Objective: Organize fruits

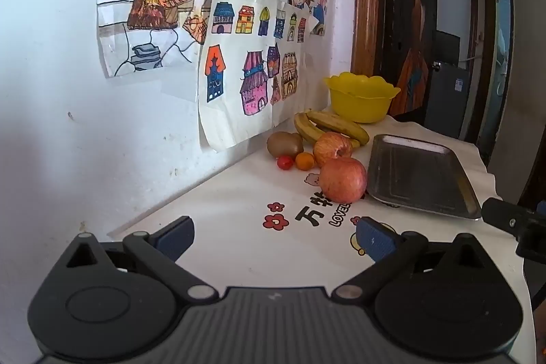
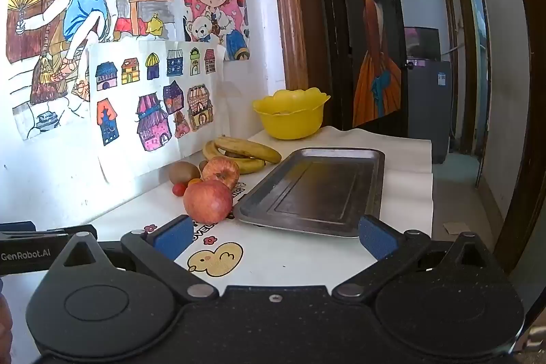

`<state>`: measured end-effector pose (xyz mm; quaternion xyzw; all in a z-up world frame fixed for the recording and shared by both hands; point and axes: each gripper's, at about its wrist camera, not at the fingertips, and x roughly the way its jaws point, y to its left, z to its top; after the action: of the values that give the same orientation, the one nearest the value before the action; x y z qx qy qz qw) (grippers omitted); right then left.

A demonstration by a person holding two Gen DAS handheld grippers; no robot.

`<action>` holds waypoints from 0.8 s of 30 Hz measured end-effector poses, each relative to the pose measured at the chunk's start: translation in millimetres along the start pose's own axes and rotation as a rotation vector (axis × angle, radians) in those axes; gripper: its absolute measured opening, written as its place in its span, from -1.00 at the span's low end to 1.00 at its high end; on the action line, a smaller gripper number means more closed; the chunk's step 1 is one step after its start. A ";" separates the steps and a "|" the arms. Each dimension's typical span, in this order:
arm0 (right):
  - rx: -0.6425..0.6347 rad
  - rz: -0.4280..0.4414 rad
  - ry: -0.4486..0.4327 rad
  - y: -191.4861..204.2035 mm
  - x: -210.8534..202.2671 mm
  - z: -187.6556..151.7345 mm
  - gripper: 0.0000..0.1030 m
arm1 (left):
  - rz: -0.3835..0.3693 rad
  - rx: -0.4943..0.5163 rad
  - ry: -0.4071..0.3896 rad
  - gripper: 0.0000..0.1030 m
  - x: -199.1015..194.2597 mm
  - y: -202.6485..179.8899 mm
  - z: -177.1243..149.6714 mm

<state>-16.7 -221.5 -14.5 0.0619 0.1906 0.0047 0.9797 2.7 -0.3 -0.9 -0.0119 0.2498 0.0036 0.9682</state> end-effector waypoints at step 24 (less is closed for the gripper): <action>-0.028 -0.004 0.014 1.7 -0.5 -4.5 0.99 | -0.033 -0.007 0.018 0.99 5.8 -1.8 -2.9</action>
<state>-18.9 -219.2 -18.2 0.0476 0.1974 0.0059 0.9791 6.4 -2.2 -6.2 -0.0196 0.2582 -0.0116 0.9658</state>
